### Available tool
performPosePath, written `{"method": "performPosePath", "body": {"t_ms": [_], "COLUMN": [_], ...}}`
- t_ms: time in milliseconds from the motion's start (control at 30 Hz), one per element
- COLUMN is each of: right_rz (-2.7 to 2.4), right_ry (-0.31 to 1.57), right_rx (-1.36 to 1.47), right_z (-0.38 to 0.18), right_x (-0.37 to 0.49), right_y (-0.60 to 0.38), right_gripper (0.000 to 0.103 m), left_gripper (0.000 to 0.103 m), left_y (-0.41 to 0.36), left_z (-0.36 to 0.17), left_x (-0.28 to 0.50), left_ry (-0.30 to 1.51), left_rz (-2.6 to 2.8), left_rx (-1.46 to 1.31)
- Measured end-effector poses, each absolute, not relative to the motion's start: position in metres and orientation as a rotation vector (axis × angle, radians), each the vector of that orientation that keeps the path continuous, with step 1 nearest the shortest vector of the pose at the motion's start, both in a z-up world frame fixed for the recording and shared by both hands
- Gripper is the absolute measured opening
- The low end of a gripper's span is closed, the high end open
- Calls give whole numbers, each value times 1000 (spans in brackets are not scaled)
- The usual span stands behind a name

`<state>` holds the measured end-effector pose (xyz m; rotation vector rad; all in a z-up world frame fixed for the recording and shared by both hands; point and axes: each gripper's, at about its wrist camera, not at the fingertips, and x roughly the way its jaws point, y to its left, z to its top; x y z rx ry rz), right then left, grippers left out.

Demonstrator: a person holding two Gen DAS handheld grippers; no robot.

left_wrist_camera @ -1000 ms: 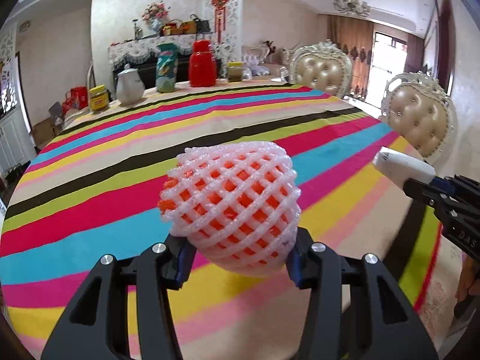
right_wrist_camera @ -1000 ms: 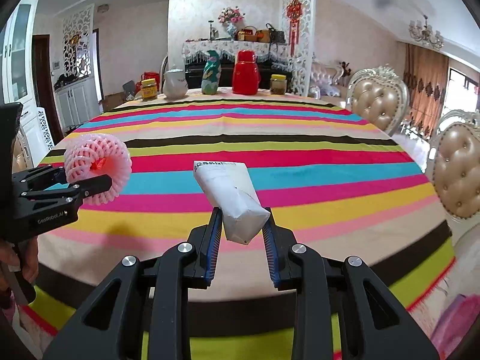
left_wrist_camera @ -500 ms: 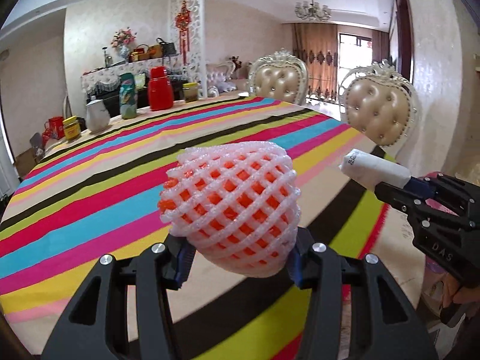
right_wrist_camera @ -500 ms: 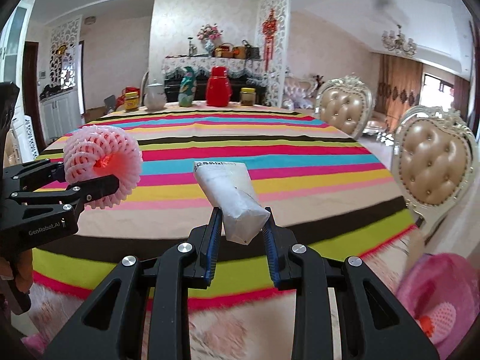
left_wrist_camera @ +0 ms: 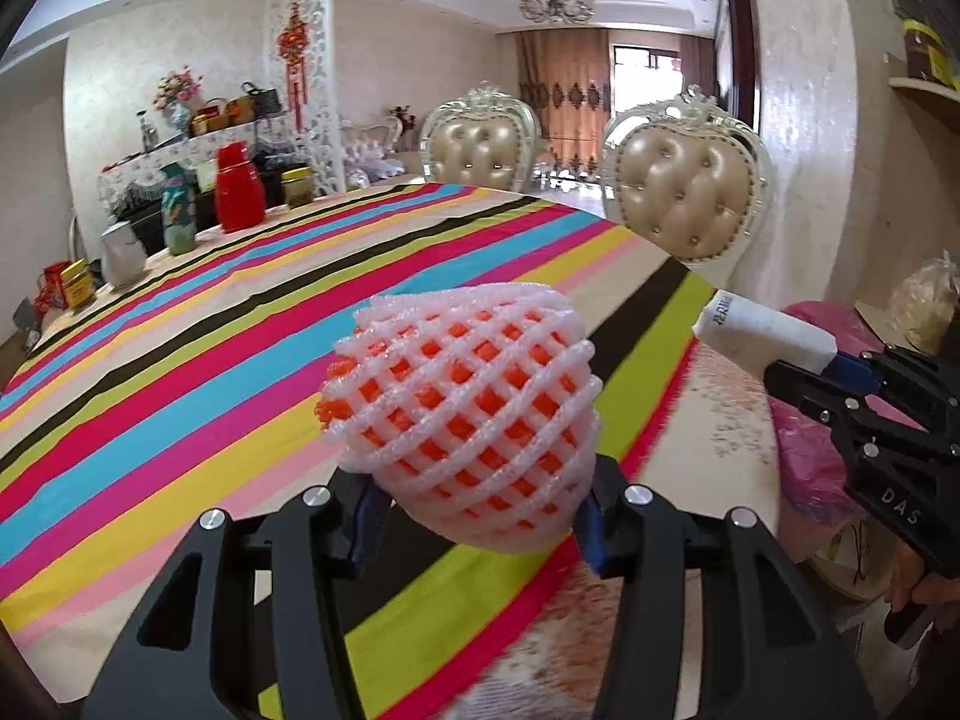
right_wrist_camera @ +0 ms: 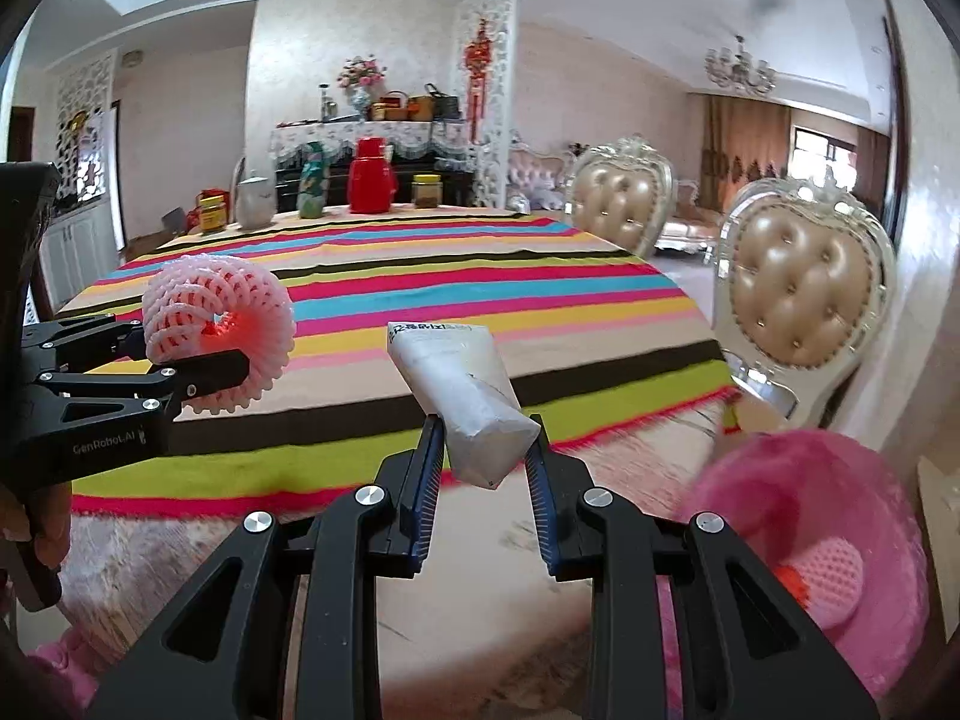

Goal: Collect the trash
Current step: 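Carry the pink net and white tube with both tools to the pink bin, then open both tools over the pink bin, dropping the net and tube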

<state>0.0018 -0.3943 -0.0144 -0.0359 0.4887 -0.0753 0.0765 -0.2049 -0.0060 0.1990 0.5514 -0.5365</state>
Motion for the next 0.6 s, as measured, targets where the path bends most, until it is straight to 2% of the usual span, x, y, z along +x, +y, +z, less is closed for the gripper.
{"method": "performPosePath", "body": {"t_ms": [600], "right_rz": [-377], "right_ry": [509], "right_rx": [-6], "right_z": [-18], "right_x": [-71], "right_y": [-510], "right_gripper": [27], "left_gripper": [49], "left_y": [-334], "left_z": [-3], "left_x": [45], "left_ry": [558], "left_rz": [-856], "left_rx": [270]}}
